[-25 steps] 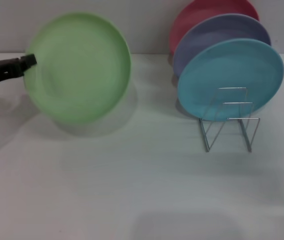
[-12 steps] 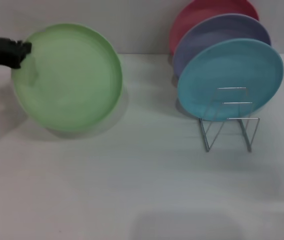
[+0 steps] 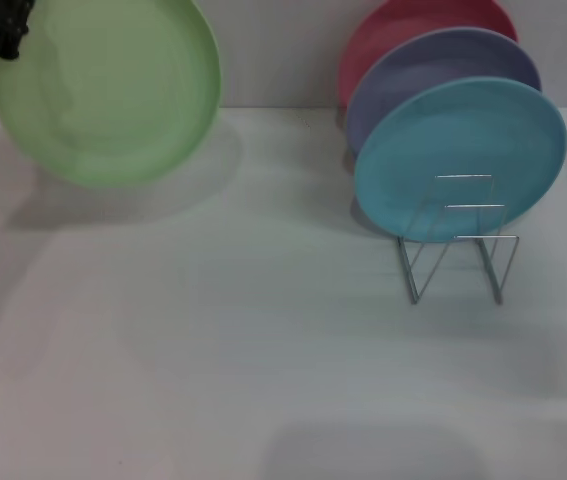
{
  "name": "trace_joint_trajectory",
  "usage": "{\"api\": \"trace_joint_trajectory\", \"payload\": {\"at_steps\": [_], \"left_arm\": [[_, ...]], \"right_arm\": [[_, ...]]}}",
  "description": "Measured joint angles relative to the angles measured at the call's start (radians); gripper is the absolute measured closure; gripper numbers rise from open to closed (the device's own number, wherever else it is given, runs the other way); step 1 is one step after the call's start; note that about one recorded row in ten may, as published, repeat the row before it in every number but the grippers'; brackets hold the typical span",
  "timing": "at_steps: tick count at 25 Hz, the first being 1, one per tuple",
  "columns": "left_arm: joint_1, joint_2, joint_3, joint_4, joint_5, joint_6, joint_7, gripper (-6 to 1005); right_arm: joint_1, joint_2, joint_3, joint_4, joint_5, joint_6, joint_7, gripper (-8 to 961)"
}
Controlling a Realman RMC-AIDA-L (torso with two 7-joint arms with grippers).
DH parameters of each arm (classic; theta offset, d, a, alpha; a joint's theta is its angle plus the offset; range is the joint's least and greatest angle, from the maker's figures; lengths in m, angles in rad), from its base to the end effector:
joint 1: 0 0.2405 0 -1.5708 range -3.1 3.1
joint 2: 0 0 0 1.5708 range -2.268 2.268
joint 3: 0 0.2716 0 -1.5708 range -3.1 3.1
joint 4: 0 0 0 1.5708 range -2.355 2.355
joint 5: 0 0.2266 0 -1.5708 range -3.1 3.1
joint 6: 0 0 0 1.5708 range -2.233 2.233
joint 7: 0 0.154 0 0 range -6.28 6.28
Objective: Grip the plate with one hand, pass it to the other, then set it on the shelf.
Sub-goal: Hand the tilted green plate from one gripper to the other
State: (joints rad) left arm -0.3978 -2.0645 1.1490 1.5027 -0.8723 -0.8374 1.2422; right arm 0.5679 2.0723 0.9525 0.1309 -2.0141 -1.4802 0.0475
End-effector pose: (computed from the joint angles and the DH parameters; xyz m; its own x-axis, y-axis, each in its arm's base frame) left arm -0.1929 0.4405 0.1128 0.9853 0.0777 0.1520 0.1706 -0.4691 -0.8665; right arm 0.3082 0.3853 0.0493 0.6366 0.4655 -0.6148 -0.7291 0.1034 -0.6766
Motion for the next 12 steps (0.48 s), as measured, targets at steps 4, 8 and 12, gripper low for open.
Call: {"api": "trace_joint_trajectory", "payload": {"at_steps": [4, 8, 12], "left_arm": [[0.083, -0.001, 0.191, 0.02, 0.005, 0.277, 0.052, 949], [0.133, -0.001, 0.316, 0.011, -0.002, 0.483, 0.075, 949], [0.185, 0.001, 0.486, -0.024, -0.006, 0.769, 0.072, 949]], "right_arm": [[0.002, 0.002, 0.005, 0.001, 0.002, 0.0, 0.0, 345], [0.003, 0.002, 0.005, 0.005, 0.003, 0.0, 0.0, 345], [0.003, 0.003, 0.005, 0.012, 0.007, 0.003, 0.0, 345]]}}
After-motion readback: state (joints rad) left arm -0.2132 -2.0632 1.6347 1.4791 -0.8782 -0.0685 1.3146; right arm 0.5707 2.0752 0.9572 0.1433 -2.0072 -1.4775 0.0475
